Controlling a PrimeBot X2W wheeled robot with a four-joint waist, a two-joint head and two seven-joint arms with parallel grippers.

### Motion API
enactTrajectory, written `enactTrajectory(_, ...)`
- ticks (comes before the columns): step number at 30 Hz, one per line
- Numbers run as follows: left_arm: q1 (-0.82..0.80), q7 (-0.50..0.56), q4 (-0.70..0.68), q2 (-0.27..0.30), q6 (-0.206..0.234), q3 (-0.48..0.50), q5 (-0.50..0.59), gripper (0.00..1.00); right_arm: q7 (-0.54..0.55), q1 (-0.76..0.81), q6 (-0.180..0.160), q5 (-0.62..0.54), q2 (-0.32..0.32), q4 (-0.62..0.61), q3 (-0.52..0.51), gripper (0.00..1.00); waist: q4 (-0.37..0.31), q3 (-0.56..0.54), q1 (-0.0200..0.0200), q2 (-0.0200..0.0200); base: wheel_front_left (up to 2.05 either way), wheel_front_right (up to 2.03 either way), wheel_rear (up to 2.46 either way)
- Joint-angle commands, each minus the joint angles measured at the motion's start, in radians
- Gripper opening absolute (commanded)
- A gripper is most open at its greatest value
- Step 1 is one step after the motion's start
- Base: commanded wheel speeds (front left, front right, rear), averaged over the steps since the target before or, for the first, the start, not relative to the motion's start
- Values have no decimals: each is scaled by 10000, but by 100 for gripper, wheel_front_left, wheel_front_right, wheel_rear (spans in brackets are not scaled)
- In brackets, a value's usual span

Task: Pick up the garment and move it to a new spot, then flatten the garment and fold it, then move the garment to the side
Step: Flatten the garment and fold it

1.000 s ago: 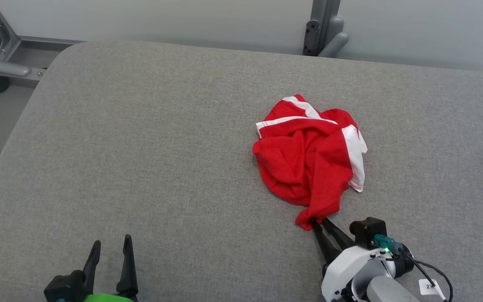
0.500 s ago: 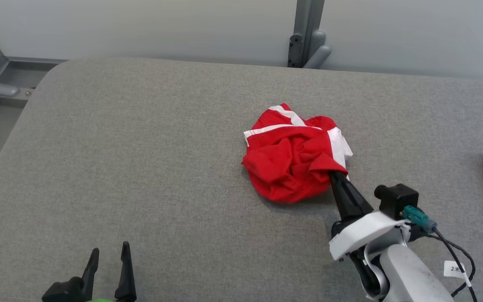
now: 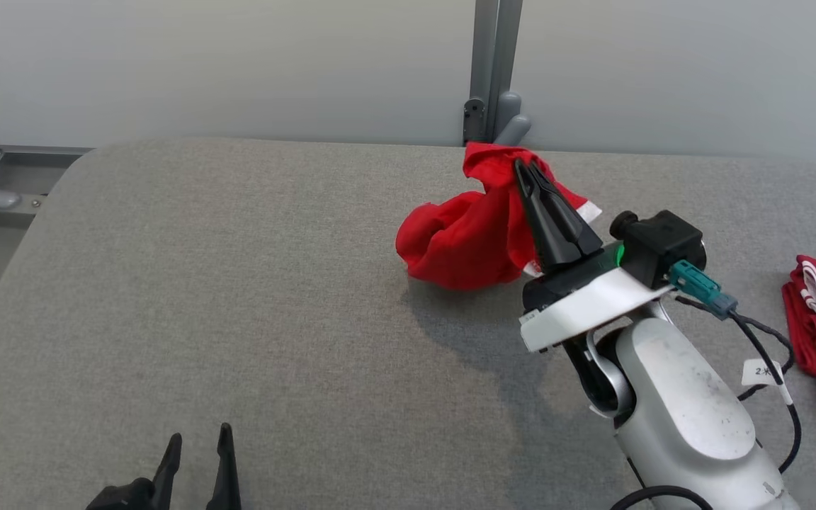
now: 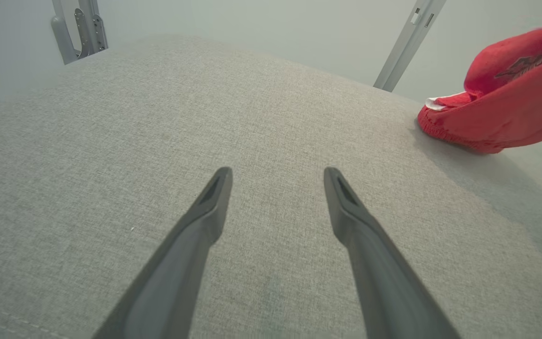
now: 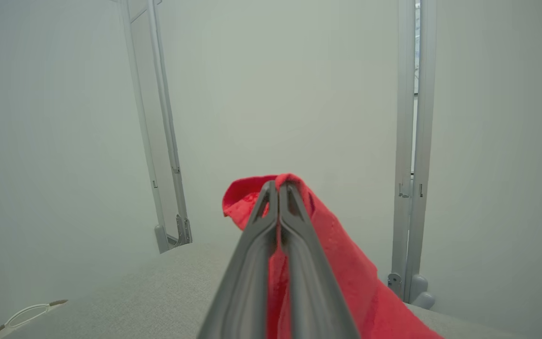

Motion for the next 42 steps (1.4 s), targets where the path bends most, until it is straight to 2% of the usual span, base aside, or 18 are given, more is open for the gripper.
enactTrajectory(1, 111, 4, 47, 31, -39, -40, -93, 100, 0, -172, -10, -13, -20, 143, 119, 0, 196, 38, 0, 0, 0, 0, 0)
enactTrajectory(6, -17, 4, 196, 31, -90, -497, -214, 100, 0, -808, -8, -242, -56, 1304, 695, 0, 952, 213, 0, 0, 0, 0, 0)
enactTrajectory(15, -559, 6, 349, 26, -105, -1508, -677, 100, -1, -2216, -11, -325, -207, 4093, 1976, 0, 2877, 1253, 0, 0, 0, 0, 0)
enactTrajectory(16, -559, 6, 349, 26, -105, -1508, -677, 100, -1, -2216, -11, -325, -207, 4093, 1976, 0, 2877, 1253, 0, 0, 0, 0, 0)
enactTrajectory(17, -727, 6, 336, 20, -86, -1769, -785, 100, 0, -2601, -11, -332, -226, 4624, 2155, 0, 3311, 1478, 0, 0, 0, 0, 0)
enactTrajectory(20, -851, 4, 327, 25, -41, -1992, -869, 100, 0, -2986, -11, -374, -233, 5187, 2316, 0, 3697, 1674, 0, 0, 0, 0, 0)
enactTrajectory(21, -890, 4, 346, 23, -31, -2125, -923, 100, 0, -3167, -11, -337, -226, 5518, 2396, 22, 3876, 1758, 0, 0, 0, 0, 0)
enactTrajectory(22, -931, 4, 367, 21, -13, -2229, -970, 100, 0, -3301, -11, -272, -204, 5826, 2532, 56, 4025, 1815, 0, 0, 0, 0, 0)
enactTrajectory(23, -966, 4, 352, 20, 26, -2258, -1031, 100, 0, -3440, -11, -176, -162, 6148, 2680, 100, 4130, 1863, 0, 0, 0, 0, 0)
enactTrajectory(26, -932, 4, 266, 18, 127, -2279, -1130, 100, -1, -3907, -11, 199, -77, 6353, 3140, 100, 4184, 1961, 0, 0, 0, 0, 0)
enactTrajectory(29, -790, 4, 281, 23, 179, -2167, -1132, 100, 0, -3813, -11, 750, -72, 5864, 3532, 100, 4108, 1881, 0, 0, 0, 0, 0)
enactTrajectory(32, -724, 4, 276, 17, 198, -2053, -1059, 100, 0, -3711, -11, 1106, -72, 5342, 3662, 100, 3748, 1760, 0, 0, 0, 0, 0)
enactTrajectory(37, -789, 4, 204, 24, 183, -1788, -955, 100, 0, -3343, -11, 1216, -497, 4426, 3053, 100, 2936, 1539, 0, 0, 0, 0, 0)
enactTrajectory(42, -729, 4, 173, 27, 120, -1576, -736, 100, 0, -2354, -11, 1001, -1145, 3428, 1714, 100, 2193, 1214, 0, 0, 0, 0, 0)
